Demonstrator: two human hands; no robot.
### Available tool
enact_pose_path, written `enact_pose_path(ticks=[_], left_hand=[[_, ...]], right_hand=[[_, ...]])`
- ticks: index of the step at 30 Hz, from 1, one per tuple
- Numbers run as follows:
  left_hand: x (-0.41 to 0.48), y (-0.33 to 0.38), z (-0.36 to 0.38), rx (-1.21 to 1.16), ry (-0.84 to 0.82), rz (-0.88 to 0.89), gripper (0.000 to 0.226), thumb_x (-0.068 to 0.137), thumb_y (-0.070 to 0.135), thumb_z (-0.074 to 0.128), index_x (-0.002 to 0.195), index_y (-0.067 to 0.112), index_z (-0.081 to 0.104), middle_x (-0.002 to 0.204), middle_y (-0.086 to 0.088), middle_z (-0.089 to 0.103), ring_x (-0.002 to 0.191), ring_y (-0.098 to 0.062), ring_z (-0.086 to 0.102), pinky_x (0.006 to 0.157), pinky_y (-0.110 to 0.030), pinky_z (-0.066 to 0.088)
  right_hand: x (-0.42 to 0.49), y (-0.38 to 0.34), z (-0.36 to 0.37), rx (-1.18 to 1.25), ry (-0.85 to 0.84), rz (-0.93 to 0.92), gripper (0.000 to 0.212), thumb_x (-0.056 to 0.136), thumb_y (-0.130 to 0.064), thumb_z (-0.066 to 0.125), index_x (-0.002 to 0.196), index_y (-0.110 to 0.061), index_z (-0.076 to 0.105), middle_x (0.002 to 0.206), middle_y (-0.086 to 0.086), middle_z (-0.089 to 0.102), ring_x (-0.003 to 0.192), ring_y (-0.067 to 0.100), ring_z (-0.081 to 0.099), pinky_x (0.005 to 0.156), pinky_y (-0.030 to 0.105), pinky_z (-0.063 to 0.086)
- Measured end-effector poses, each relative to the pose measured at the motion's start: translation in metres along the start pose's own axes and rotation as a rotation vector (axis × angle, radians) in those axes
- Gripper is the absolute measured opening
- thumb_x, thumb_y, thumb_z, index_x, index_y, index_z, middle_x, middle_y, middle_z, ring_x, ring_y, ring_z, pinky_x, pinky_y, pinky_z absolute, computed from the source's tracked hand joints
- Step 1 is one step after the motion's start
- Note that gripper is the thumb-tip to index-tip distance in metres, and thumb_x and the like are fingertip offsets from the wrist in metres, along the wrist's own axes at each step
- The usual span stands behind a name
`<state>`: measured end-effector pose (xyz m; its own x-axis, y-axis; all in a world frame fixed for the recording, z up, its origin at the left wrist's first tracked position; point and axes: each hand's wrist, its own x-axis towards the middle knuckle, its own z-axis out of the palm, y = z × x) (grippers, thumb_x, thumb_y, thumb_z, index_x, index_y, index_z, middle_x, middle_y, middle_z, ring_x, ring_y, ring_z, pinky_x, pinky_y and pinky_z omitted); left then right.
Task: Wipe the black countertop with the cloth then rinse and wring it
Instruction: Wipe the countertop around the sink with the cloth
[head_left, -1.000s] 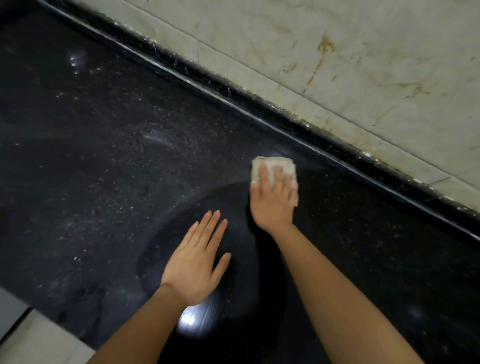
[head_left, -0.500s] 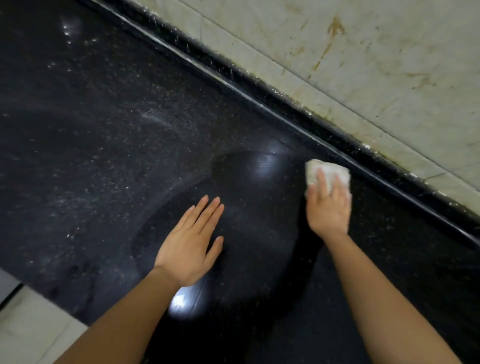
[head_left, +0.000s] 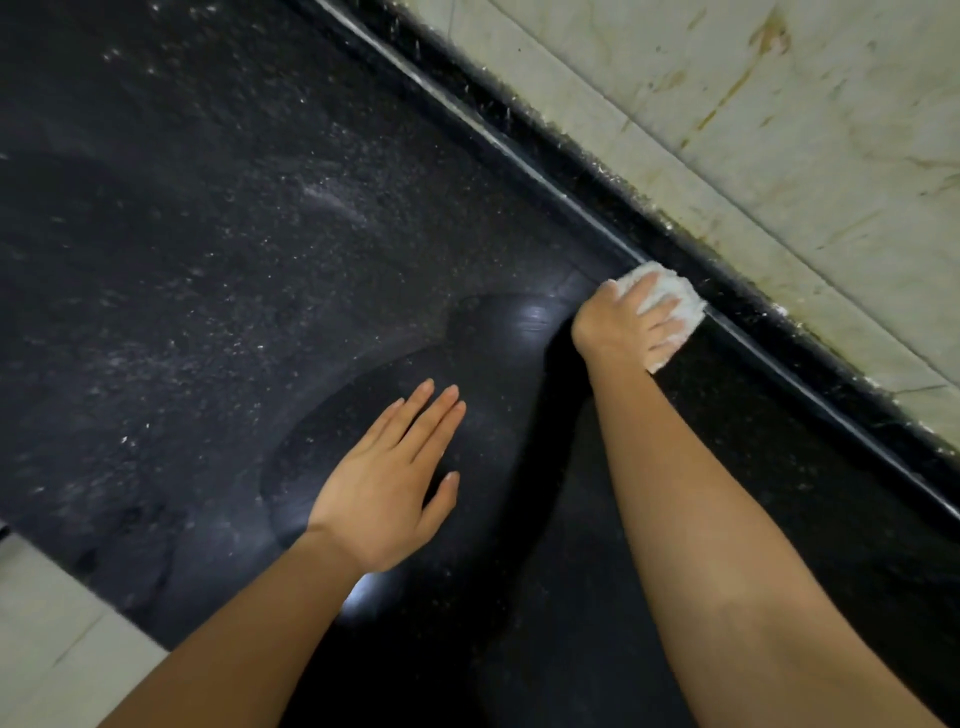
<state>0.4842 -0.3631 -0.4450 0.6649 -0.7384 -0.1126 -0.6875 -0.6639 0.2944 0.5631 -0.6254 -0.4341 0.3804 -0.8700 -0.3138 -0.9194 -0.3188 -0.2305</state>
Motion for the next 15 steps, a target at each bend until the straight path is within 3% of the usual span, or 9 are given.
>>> enact_pose_path(ticks=[6, 11, 13, 15], left_hand=[[0.0, 0.001, -0.001, -0.027, 0.023, 0.002, 0.062, 0.096, 0.042, 0.03, 0.149, 0.01, 0.025, 0.157, -0.003, 0.019, 0.147, -0.019, 0.007, 0.117, -0.034, 0.009], [-0.001, 0.001, -0.001, -0.049, 0.047, 0.004, 0.062, 0.095, 0.042, 0.031, 0.149, 0.011, 0.025, 0.157, -0.002, 0.019, 0.147, -0.018, 0.006, 0.117, -0.033, 0.008], [-0.001, 0.001, 0.0, -0.051, 0.054, 0.003, 0.062, 0.095, 0.042, 0.032, 0.148, 0.01, 0.026, 0.157, -0.002, 0.02, 0.147, -0.018, 0.007, 0.117, -0.033, 0.009], [-0.001, 0.0, 0.0, -0.045, 0.062, 0.005, 0.062, 0.095, 0.042, 0.032, 0.148, 0.01, 0.025, 0.157, -0.002, 0.02, 0.146, -0.018, 0.007, 0.117, -0.033, 0.009]], right_hand=[[-0.042, -0.065, 0.02, -0.043, -0.209, -0.496, 0.054, 0.102, -0.041, 0.016, 0.153, -0.032, -0.002, 0.161, 0.006, -0.014, 0.146, 0.027, -0.017, 0.114, 0.041, -0.017], [-0.041, -0.04, 0.018, -0.254, -0.237, -0.939, 0.051, 0.102, -0.049, 0.016, 0.151, -0.042, 0.003, 0.162, 0.002, -0.008, 0.147, 0.022, -0.015, 0.119, 0.039, -0.01], [-0.036, -0.016, 0.012, -0.309, -0.22, -0.978, 0.052, 0.101, -0.052, 0.016, 0.15, -0.043, 0.004, 0.162, -0.002, -0.007, 0.148, 0.017, -0.012, 0.119, 0.036, -0.008], [-0.03, 0.008, 0.005, -0.324, -0.163, -0.893, 0.053, 0.101, -0.052, 0.017, 0.151, -0.042, 0.005, 0.162, -0.001, -0.003, 0.148, 0.017, -0.009, 0.118, 0.035, -0.007]])
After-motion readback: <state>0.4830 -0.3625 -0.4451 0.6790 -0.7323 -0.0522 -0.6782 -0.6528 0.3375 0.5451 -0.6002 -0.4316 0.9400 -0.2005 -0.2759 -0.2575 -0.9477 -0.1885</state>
